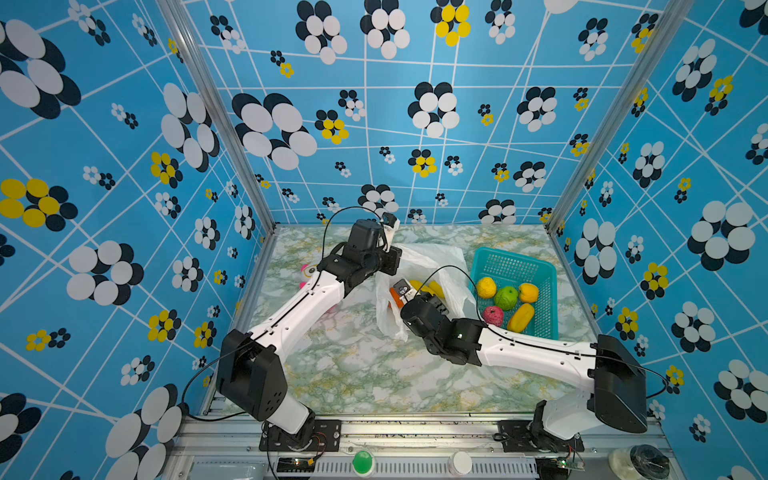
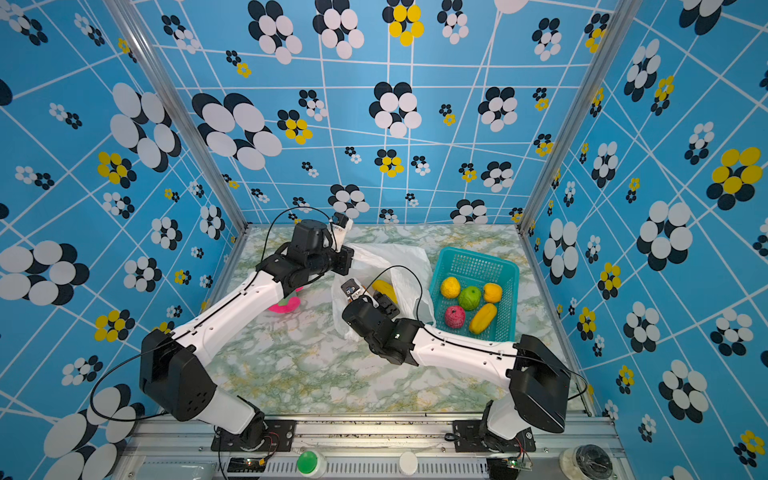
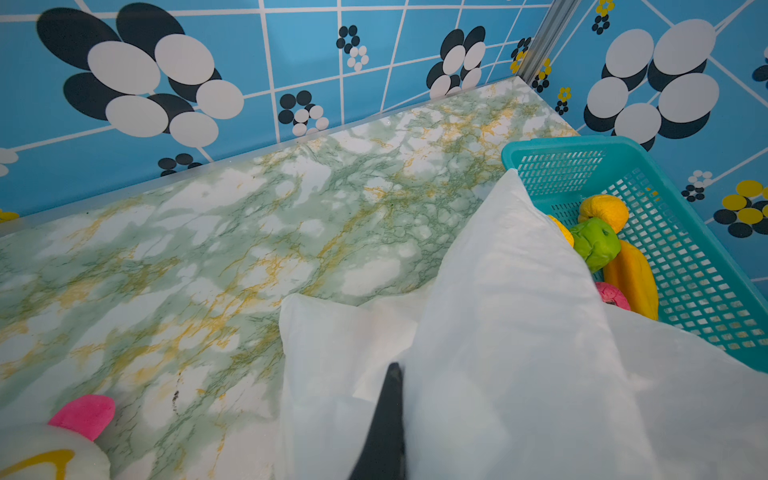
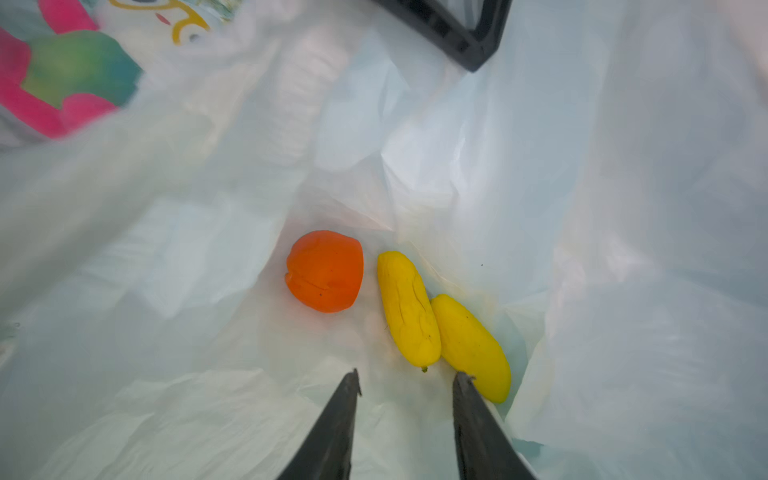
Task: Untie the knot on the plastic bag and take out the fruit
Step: 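Move the open right gripper back over and into the bag mouth, then lower the open right gripper inside the bag toward the orange fruit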
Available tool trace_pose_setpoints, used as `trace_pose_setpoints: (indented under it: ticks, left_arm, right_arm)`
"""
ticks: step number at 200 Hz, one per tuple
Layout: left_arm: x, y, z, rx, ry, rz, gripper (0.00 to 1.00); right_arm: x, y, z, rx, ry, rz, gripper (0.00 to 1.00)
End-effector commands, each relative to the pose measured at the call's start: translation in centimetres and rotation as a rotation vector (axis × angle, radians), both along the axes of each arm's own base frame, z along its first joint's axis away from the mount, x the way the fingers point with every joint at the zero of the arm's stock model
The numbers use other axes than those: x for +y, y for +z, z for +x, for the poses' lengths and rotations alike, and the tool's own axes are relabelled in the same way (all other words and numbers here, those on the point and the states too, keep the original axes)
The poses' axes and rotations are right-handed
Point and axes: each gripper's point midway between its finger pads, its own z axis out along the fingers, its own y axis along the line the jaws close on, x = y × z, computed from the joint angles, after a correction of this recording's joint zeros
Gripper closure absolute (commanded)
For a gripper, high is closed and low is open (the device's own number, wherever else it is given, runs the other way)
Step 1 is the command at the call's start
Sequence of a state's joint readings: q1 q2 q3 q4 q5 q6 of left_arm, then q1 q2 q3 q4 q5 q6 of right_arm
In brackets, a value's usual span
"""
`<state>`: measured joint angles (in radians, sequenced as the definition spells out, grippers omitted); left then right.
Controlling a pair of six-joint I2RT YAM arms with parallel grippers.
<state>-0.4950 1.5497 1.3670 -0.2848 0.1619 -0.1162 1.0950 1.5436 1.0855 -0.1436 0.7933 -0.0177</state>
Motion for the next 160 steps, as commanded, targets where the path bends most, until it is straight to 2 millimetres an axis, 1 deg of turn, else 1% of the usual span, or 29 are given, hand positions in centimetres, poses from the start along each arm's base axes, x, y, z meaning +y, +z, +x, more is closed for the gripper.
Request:
trace_pose_setpoints:
  ticks: [1,21,38,59,104,136,160]
  left_arm:
    - [0.1,1.1,-0.7,-0.017,-0.011,-0.019,1.0]
    - [0.1,1.2,-0.7,-0.018,-0.011,-0.019,1.0]
    - [0.1,1.1,-0.8,-0.017,-0.012,-0.019,1.0]
    - [0.1,1.1,-0.8,-0.017,-0.013,-0.019,1.0]
    - [-0.1,1.2,-0.8,-0.019,-0.018,-0.02,1.0]
    - [-0.2,1.2,-0.9,-0.021,-0.02,-0.017,1.0]
    - [-0.2,1.2,-0.8,-0.023,-0.021,-0.016,1.0]
  right_arm:
    - [-1.2,-1.4,0.4,0.009,-0.064,0.003,0.6]
    - [-2.1,-2.0,1.2,0.021,-0.103,0.006,0.59]
    - [-2.7,-2.7,1.9,0.034,-0.133,-0.003,0.52]
    - [-3.2,-3.9,3.0,0.06,-0.174,-0.035,0.47]
    - [-3.0,-7.2,4.8,0.115,-0.218,-0.119,0.38]
    - [-3.0,-8.3,5.9,0.131,-0.257,-0.162,0.27]
    - [-2.7,-9.3,6.2,0.147,-0.253,-0.189,0.21]
